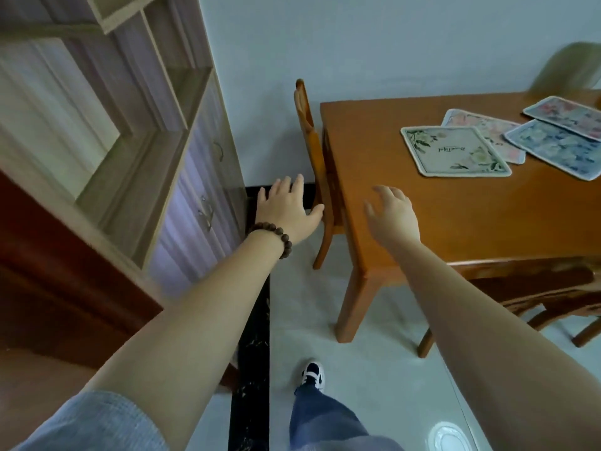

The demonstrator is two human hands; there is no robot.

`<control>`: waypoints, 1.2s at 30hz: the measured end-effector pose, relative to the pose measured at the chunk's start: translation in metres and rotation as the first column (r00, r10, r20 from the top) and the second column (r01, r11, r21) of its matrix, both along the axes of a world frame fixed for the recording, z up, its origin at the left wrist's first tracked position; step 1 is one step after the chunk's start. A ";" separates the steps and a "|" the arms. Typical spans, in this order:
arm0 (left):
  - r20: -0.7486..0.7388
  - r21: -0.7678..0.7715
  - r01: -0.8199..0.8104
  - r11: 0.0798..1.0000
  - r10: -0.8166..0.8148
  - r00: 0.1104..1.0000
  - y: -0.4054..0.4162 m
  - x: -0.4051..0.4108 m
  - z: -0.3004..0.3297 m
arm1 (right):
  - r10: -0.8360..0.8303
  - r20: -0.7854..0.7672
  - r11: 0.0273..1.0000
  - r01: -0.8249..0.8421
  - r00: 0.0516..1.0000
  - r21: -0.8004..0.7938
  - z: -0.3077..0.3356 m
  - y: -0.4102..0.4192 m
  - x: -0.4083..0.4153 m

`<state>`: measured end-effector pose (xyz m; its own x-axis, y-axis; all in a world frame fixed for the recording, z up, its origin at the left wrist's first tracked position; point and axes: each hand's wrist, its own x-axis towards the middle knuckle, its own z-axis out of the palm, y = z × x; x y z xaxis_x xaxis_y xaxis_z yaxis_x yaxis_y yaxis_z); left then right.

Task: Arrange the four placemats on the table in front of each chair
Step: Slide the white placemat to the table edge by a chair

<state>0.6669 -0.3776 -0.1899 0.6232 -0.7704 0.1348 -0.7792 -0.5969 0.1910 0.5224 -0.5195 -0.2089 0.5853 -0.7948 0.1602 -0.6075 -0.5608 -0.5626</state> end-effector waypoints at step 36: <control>-0.122 0.214 0.808 0.549 -0.805 0.580 -0.601 0.250 -0.056 | -0.813 -0.134 0.543 0.821 0.567 0.176 -0.051 -0.399 0.180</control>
